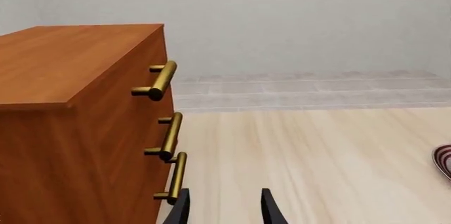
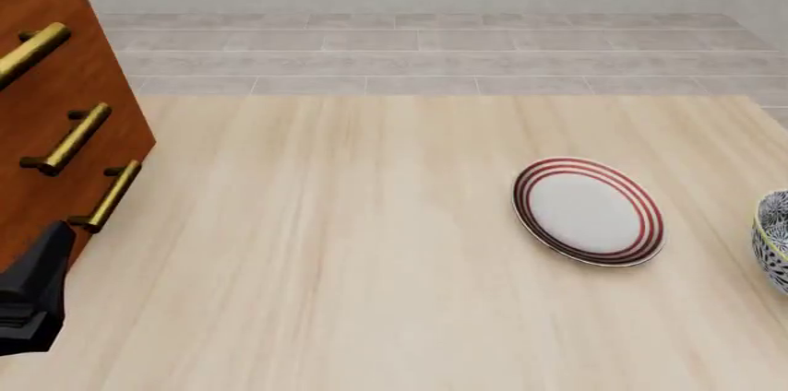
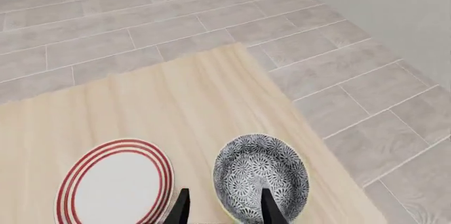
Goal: Put the bowl on top of the cabinet.
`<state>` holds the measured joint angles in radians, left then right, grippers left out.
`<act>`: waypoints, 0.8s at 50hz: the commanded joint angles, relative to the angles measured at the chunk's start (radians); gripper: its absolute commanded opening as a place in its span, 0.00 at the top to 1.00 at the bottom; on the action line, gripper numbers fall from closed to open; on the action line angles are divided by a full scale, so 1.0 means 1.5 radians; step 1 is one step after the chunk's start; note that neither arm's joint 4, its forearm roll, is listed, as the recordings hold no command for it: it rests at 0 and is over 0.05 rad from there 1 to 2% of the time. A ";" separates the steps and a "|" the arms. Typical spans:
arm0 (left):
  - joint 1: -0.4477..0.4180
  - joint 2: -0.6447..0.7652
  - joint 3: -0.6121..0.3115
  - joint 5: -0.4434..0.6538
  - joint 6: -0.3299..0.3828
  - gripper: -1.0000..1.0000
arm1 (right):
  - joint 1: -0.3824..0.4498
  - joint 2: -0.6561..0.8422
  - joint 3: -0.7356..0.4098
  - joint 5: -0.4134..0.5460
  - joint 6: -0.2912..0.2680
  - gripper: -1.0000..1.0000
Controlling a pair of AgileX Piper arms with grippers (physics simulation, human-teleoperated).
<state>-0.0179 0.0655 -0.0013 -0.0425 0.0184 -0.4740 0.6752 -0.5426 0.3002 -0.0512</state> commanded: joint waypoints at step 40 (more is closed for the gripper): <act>0.001 0.003 0.000 -0.003 0.005 0.00 | -0.114 0.114 -0.006 -0.023 -0.051 0.00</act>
<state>-0.0152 0.0659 -0.0012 -0.0435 0.0262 -0.6067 0.8293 -0.5544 0.2789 -0.1157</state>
